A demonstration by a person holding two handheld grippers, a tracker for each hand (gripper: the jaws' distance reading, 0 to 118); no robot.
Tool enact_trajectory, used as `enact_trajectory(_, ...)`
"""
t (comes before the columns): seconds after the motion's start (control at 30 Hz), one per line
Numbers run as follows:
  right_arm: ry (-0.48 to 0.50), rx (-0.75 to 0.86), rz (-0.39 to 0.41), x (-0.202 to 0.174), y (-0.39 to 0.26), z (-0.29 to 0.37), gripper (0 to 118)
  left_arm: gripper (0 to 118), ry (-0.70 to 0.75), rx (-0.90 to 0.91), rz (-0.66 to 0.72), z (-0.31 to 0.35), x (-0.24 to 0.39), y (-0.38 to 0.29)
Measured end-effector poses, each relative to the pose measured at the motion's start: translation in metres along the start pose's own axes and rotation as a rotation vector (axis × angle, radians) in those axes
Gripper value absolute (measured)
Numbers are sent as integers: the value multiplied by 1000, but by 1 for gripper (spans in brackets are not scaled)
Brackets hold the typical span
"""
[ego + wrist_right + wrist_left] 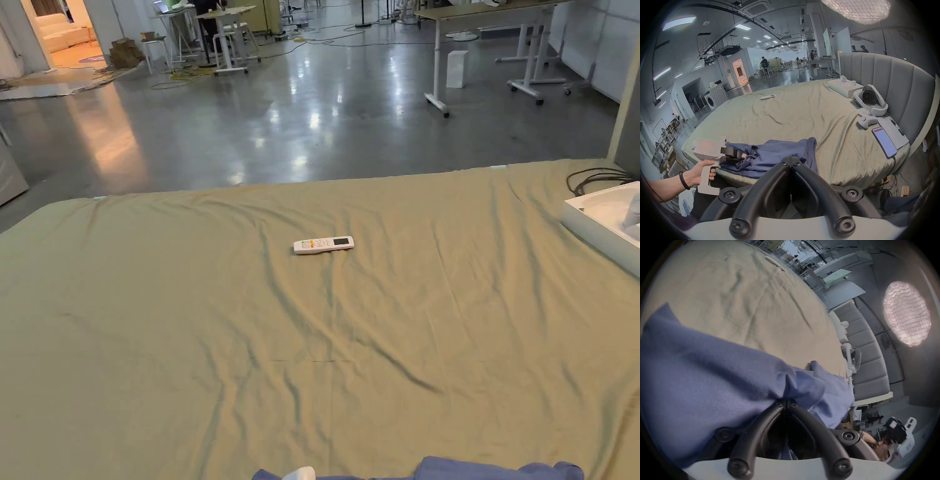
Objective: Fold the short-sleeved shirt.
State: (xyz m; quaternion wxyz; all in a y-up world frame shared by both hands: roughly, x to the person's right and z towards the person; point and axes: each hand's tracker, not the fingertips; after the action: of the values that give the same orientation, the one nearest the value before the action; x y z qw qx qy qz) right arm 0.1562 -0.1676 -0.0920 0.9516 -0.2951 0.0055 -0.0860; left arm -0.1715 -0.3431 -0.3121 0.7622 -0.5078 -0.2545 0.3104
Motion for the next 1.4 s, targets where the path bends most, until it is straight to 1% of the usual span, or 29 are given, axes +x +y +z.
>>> enact_trajectory(0.03, 9, -2, -1, -1, 1, -1, 0, 5, -21, 20, -18, 15, 1, 2)
enact_trajectory(0.07, 11, -1, 4, -3, 3, -1, 0, 19, -52, 72, -31, 36, 0, 4)
enact_trajectory(0.1, 11, 5, 11, -4, 3, 0, 0, 43, -103, 143, -51, 56, -1, 8)
enact_trajectory(0.13, 16, 8, 13, -5, 4, -1, 0, 73, -124, 173, -44, 74, -4, 14)
enact_trajectory(0.17, 28, 6, 11, -6, 5, -3, 0, 106, -123, 195, -22, 92, -8, 19)
enact_trajectory(0.2, 38, 6, 6, -7, 5, -4, 0, 116, -135, 213, -5, 108, -17, 25)
enact_trajectory(0.23, 44, 7, 4, -5, 5, -5, 0, 117, -129, 238, 22, 123, -27, 30)
enact_trajectory(0.27, 50, 7, 5, -6, 5, -6, 0, 117, -145, 266, 40, 134, -37, 34)
enact_trajectory(0.3, 54, 6, 6, -8, 5, -7, 0, 117, -119, 267, 68, 143, -51, 36)
enact_trajectory(0.37, 58, 6, 12, -8, 3, -6, 0, 117, -65, 235, 154, 146, -80, 41)
enact_trajectory(0.4, 63, 5, 16, -9, 3, -6, 0, 117, -64, 208, 201, 140, -94, 41)
enact_trajectory(0.5, 64, -4, 27, -11, 2, -3, 0, 115, -173, 103, 273, 111, -115, 36)
enact_trajectory(0.6, 47, -12, 37, -10, 2, 1, 0, 113, -175, 93, 273, 88, -103, 26)
enact_trajectory(0.63, 41, -12, 37, -6, 0, 2, 0, 102, -185, 105, 262, 88, -95, 28)
enact_trajectory(0.7, 35, -10, 23, -2, 0, 3, 0, 83, -245, 66, 237, 83, -85, 31)
enact_trajectory(0.73, 41, -11, 8, 0, 0, 2, 0, 74, -188, 51, 213, 79, -82, 31)
enact_trajectory(0.77, 48, -15, -5, 1, 1, 1, 0, 38, -110, 47, 174, 75, -77, 31)
enact_trajectory(0.8, 42, -15, -7, 1, 1, 0, 0, 23, -82, 43, 164, 71, -77, 30)
enact_trajectory(0.83, 32, -14, -8, 0, 1, 1, 0, 21, -119, 37, 184, 70, -81, 30)
enact_trajectory(0.87, 27, -14, -6, 0, 1, 1, 0, 14, -129, 52, 208, 71, -88, 30)
enact_trajectory(0.97, 29, -15, 1, -1, 0, 3, 0, 11, -163, 109, 269, 83, -89, 25)
enact_trajectory(1.03, 34, -17, 5, 0, 0, 2, 0, 11, -105, 153, 270, 99, -92, 23)
enact_trajectory(1.13, 44, -14, 6, 0, 1, -1, 0, 10, -146, 189, 287, 132, -101, 18)
enact_trajectory(1.17, 50, -14, 4, -1, 2, -3, 0, 10, -132, 202, 284, 145, -101, 17)
enact_trajectory(1.23, 65, -14, 3, -2, 1, -6, 0, 10, -46, 221, 222, 173, -101, 21)
enact_trajectory(1.27, 73, -17, 3, -2, 1, -8, 0, 10, -2, 236, 194, 191, -86, 21)
enact_trajectory(1.33, 79, -17, 5, -4, 0, -10, 0, 10, 42, 259, 193, 214, -83, 29)
enact_trajectory(1.37, 84, -18, 5, -4, -2, -11, 0, 10, 81, 272, 161, 223, -74, 32)
enact_trajectory(1.4, 89, -18, 2, -4, -3, -11, 0, 10, 105, 290, 113, 229, -82, 42)
